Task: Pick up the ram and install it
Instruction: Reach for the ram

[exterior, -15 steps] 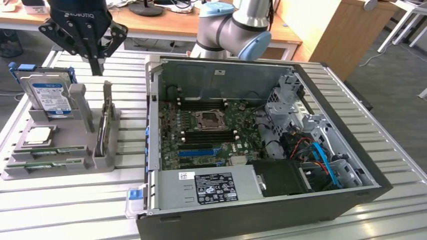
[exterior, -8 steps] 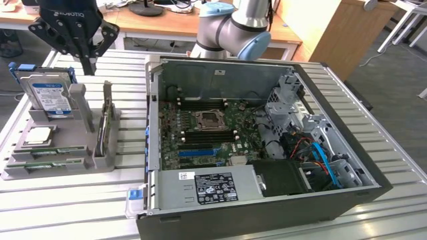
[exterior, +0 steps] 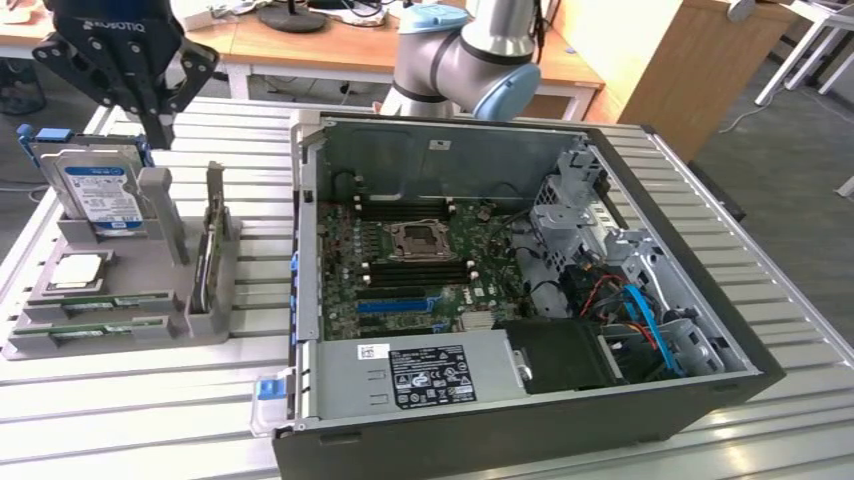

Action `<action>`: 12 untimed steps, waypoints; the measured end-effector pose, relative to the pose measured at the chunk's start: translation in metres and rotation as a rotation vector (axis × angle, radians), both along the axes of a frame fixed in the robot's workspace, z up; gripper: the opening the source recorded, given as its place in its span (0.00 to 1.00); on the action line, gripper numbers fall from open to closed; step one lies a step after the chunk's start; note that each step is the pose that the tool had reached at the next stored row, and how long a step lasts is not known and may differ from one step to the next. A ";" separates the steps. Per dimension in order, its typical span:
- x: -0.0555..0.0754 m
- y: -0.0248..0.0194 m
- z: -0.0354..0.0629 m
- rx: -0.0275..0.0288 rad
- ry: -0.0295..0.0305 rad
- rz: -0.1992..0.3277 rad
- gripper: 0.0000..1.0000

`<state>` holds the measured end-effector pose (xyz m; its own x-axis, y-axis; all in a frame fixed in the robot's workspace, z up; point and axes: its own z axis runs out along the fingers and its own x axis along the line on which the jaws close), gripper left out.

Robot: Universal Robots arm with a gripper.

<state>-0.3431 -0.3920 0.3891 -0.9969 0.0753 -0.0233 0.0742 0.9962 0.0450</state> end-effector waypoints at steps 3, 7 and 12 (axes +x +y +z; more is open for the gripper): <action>-0.006 0.0005 -0.0002 0.0000 0.0000 0.000 0.11; -0.013 0.0013 -0.0005 0.0000 0.0000 0.000 0.11; -0.023 0.0019 -0.0009 0.0000 0.0001 0.000 0.11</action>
